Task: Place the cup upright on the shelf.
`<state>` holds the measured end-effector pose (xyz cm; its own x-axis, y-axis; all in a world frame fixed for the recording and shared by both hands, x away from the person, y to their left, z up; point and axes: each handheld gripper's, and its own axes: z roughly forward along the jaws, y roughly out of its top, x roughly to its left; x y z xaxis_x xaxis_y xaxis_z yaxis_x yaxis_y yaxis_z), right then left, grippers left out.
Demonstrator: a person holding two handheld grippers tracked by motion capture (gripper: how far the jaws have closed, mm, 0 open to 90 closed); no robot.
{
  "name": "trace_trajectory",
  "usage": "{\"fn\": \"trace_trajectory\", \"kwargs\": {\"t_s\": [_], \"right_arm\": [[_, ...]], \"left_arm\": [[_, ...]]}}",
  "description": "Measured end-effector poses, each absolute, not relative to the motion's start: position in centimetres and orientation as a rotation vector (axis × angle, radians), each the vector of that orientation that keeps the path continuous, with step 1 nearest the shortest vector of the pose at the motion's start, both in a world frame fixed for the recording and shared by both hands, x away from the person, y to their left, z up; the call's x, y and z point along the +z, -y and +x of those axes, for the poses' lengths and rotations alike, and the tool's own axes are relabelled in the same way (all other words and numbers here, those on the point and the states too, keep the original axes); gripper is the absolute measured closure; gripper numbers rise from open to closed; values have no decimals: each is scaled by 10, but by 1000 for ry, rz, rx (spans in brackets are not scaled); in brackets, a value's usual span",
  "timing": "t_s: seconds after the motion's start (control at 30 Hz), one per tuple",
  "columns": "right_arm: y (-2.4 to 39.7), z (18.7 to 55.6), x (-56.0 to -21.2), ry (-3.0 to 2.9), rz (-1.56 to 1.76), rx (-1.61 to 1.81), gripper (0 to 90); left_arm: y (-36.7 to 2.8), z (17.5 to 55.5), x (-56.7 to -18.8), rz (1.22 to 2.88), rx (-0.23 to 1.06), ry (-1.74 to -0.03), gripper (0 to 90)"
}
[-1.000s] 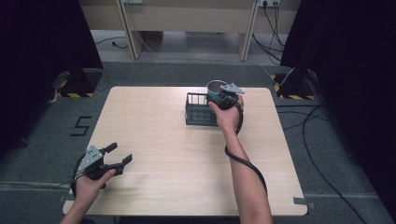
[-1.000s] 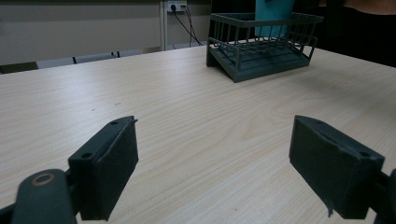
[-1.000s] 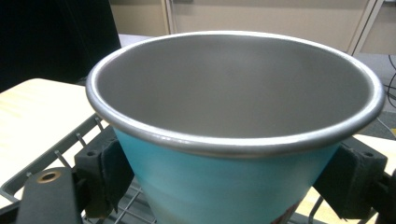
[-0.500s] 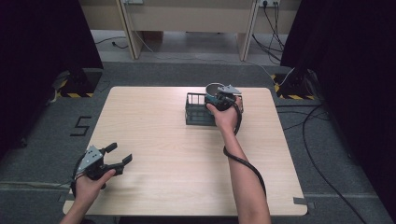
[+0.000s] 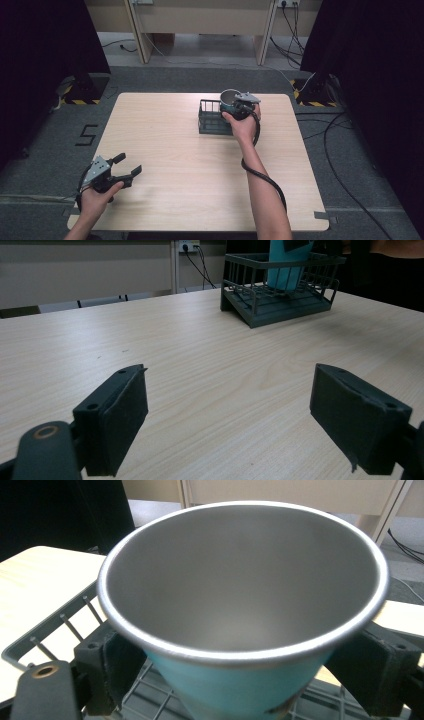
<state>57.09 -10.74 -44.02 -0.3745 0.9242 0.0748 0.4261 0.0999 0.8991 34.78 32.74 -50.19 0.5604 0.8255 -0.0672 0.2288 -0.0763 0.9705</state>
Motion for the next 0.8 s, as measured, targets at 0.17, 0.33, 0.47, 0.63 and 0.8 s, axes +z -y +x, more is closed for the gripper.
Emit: {"fn": "trace_trajectory", "kwargs": {"t_s": [0.17,0.33,0.47,0.63,0.8], "right_arm": [[113,564,-439,-1866,1319,1242,150],[116,558,-436,-1870,1316,1237,150],[120,554,-434,-1870,1325,1230,151],[125,547,-434,-1873,1322,1227,151],[130,540,-432,-1868,1325,1218,151]], "left_arm": [[-327,348,-502,1612,629,-908,148],[-326,348,-502,1614,629,-907,148],[-326,348,-502,1615,629,-906,148],[-326,348,-502,1616,629,-907,148],[-325,348,-502,1616,630,-906,148]]}}
